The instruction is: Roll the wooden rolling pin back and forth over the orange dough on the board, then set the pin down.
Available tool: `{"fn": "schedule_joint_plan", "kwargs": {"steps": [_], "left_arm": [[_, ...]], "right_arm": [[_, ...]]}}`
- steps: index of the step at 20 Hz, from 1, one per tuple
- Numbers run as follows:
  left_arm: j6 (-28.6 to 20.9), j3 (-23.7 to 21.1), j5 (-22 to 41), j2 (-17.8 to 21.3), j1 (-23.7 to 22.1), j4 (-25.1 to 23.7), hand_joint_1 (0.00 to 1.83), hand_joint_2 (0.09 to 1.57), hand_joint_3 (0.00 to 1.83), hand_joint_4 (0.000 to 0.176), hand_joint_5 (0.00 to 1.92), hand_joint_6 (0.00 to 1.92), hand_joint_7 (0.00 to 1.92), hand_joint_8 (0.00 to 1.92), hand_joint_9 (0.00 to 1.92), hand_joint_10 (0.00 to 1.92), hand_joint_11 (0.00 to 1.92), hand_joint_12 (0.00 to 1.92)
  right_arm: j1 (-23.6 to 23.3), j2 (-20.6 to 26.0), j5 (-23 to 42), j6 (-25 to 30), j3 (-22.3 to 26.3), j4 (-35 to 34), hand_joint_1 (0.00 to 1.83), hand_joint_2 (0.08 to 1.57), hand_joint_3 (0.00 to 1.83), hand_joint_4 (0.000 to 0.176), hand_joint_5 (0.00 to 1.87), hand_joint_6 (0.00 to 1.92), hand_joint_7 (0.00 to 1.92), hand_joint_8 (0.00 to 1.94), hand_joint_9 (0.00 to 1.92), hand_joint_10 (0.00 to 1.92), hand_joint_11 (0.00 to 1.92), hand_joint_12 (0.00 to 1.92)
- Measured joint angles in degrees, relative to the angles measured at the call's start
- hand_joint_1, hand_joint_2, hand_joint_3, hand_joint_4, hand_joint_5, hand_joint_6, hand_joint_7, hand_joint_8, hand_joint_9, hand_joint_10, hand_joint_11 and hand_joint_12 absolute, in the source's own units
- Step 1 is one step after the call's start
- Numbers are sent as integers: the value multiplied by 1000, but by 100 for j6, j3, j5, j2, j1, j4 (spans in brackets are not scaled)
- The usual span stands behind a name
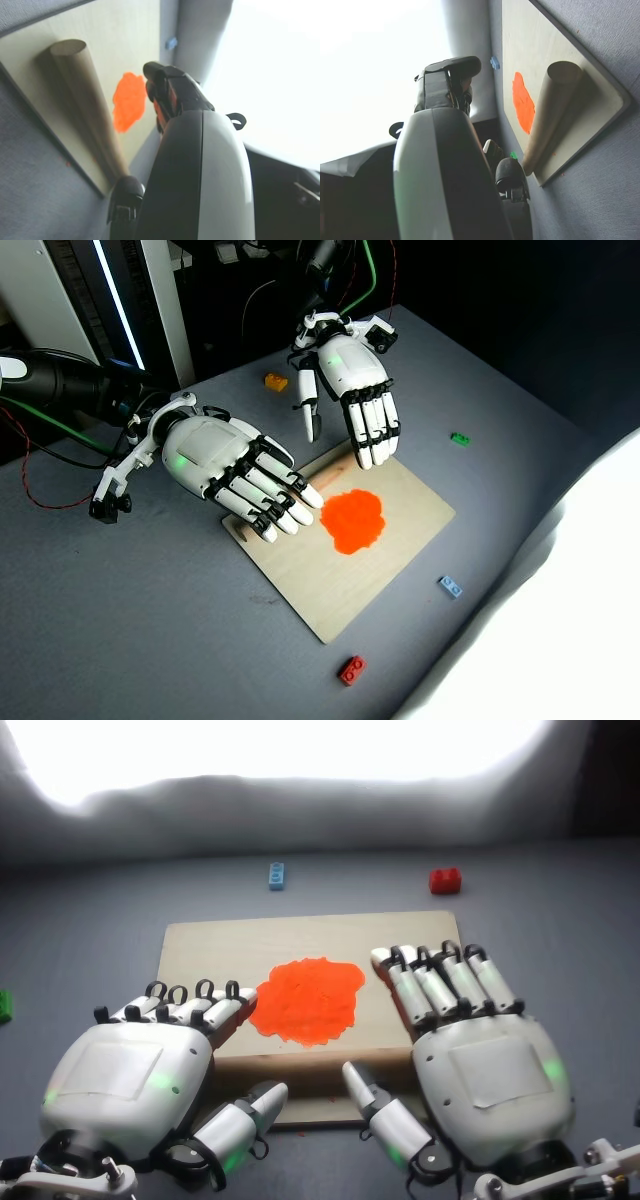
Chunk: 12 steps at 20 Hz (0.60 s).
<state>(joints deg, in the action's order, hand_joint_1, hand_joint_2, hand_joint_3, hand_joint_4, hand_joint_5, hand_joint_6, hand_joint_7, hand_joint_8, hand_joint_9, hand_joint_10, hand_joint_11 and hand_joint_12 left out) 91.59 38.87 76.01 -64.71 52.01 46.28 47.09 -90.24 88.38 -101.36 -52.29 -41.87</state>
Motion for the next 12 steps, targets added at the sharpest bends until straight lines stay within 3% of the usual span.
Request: {"fn": "schedule_joint_plan", "kwargs": {"steps": [6, 7, 8, 9, 10, 12], "left_arm": [[-170, 197, 76, -286, 0, -299, 301, 1319, 0, 34, 356, 0, 414, 0, 500, 0, 367, 459], [-175, 251, 116, -369, 0, -299, 396, 1304, 0, 29, 353, 9, 404, 8, 477, 4, 365, 462], [-175, 275, 184, -411, 2, -280, 382, 1284, 0, 41, 364, 4, 410, 3, 478, 1, 328, 528], [-184, 306, 251, -435, 2, -278, 76, 1316, 14, 0, 97, 1, 124, 2, 150, 3, 65, 438], [-190, 356, 315, -472, 9, -293, 14, 1326, 16, 0, 38, 0, 62, 0, 79, 1, 12, 402], [-190, 444, 352, -527, 33, -256, 0, 1328, 16, 0, 24, 0, 48, 0, 62, 1, 0, 393]], "right_arm": [[0, -212, -94, -22, -352, -17, 266, 1259, 93, 0, 8, 477, 225, 30, 0, 722, 0, 1268], [0, -221, -120, -22, -363, -22, 186, 1298, 65, 0, 4, 388, 183, 10, 0, 562, 0, 1078], [0, -236, -151, -22, -363, -39, 168, 1308, 51, 0, 24, 370, 231, 21, 22, 564, 0, 1137], [0, -249, -184, -26, -363, -70, 33, 1375, 59, 0, 4, 100, 48, 9, 4, 112, 0, 227], [0, -264, -234, -46, -365, -122, 6, 1389, 58, 0, 0, 30, 9, 5, 0, 22, 0, 45], [0, -308, -337, -59, -380, -201, 0, 1393, 57, 0, 0, 13, 1, 4, 0, 0, 0, 1]]}}
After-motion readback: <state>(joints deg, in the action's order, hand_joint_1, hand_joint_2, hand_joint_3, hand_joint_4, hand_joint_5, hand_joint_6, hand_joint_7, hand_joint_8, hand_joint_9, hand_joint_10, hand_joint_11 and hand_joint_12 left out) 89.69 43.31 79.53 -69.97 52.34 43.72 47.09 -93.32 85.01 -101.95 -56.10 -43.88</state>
